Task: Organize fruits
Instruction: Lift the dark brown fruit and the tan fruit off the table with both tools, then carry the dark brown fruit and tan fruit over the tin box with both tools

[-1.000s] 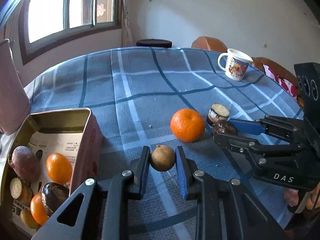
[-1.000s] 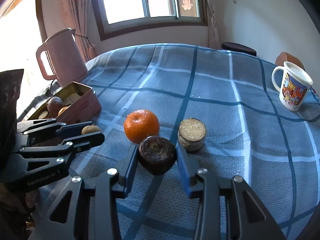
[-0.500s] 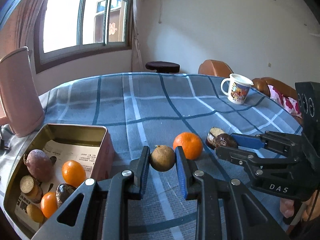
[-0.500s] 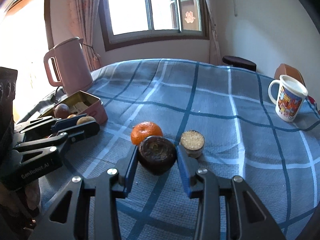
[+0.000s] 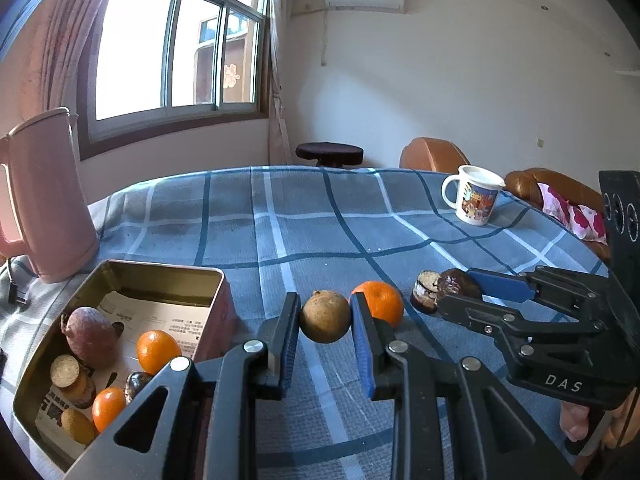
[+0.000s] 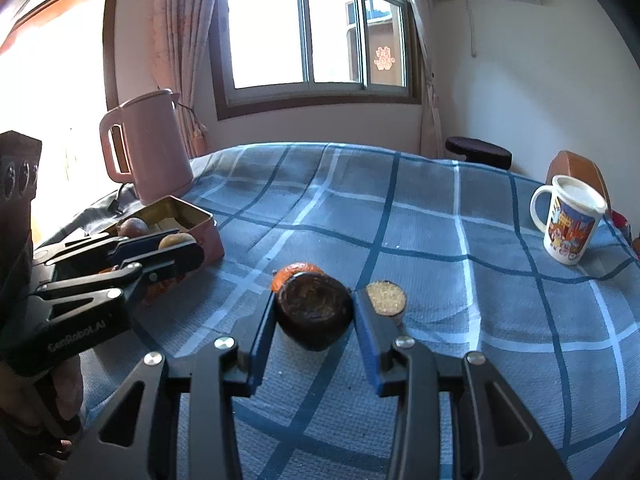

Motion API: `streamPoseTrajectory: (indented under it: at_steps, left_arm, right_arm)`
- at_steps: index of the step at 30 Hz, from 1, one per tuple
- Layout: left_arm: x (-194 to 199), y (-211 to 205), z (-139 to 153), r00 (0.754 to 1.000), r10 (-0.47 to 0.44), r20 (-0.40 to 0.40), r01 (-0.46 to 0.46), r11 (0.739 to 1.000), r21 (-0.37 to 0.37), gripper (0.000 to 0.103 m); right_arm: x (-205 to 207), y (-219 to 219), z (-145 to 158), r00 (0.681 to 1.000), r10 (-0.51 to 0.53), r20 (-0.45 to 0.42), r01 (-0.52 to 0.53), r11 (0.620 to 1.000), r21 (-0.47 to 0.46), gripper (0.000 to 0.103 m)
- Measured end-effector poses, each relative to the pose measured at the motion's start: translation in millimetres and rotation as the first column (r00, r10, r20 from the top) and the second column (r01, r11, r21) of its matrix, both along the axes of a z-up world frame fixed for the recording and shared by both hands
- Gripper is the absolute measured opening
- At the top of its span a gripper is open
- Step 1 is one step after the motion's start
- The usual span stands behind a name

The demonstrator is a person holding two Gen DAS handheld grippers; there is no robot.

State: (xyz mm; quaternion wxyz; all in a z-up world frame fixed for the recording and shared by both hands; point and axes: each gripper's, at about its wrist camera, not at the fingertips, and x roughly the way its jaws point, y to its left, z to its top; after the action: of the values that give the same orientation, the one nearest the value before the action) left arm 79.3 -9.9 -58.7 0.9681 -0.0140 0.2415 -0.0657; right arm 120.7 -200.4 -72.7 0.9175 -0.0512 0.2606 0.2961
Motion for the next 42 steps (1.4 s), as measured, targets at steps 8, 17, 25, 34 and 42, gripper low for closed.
streamPoseTrajectory:
  at_steps: [8, 17, 25, 34, 42]
  left_arm:
    - [-5.3, 0.6, 2.3, 0.999, 0.013, 0.031, -0.013, 1.0, 0.003, 0.027]
    - [-11.4, -1.1, 4.9, 0.998, 0.014, 0.063, -0.014, 1.0, 0.012, 0.027]
    - [-17.7, -2.8, 7.0, 0.996, 0.017, 0.088, -0.018, 1.0, 0.019, 0.027]
    - [-24.3, -5.7, 9.5, 0.993, 0.023, 0.112, -0.026, 0.999, 0.031, 0.027]
    - [-28.5, -6.3, 10.7, 0.991, 0.027, 0.133, -0.032, 0.999, 0.037, 0.027]
  right_arm:
    - [-8.1, -1.5, 3.5, 0.999, -0.001, 0.041, 0.0, 1.0, 0.005, 0.042]
    - [-17.4, -2.7, 8.1, 0.995, -0.004, 0.095, 0.004, 1.0, 0.009, 0.042]
    - [-22.1, -4.6, 10.7, 0.992, -0.005, 0.124, 0.003, 1.0, 0.016, 0.042]
    - [-27.5, -7.0, 12.1, 0.988, -0.013, 0.154, 0.009, 1.0, 0.026, 0.042]
    - [-32.2, -9.8, 14.6, 0.982, -0.022, 0.188, 0.015, 0.999, 0.039, 0.042]
